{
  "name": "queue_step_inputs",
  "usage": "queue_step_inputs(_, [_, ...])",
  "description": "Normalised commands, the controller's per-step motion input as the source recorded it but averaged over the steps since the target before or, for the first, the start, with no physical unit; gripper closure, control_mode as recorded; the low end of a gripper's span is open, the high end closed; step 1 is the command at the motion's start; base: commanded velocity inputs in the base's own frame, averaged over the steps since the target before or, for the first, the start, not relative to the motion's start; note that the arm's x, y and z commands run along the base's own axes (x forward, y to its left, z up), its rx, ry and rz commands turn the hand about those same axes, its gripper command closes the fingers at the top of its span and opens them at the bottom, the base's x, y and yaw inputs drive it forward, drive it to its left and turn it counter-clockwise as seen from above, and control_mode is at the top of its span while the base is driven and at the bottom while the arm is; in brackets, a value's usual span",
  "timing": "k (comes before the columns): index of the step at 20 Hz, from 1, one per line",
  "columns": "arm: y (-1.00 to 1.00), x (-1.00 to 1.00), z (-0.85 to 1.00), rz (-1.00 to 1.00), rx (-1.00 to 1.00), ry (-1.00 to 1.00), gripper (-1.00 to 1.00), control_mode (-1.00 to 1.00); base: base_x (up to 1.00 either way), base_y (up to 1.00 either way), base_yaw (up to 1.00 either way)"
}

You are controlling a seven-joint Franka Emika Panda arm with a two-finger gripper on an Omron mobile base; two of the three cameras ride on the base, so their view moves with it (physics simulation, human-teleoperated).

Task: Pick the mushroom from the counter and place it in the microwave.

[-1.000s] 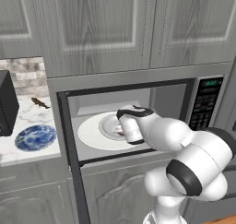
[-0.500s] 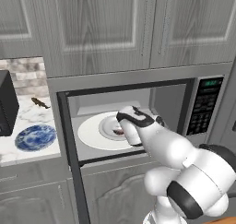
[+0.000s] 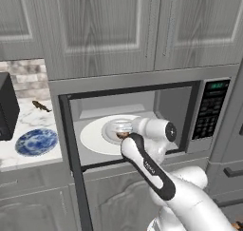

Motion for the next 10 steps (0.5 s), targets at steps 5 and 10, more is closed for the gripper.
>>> queue_step_inputs(5, [0.00,-0.99,1.00,0.00,0.03,0.10,-1.00,-1.00,0.00,0.00,0.00])
queue_step_inputs(10, [-0.16,-1.00,0.98,-0.02,0.00,0.24,-1.00,-1.00,0.00,0.00,0.00])
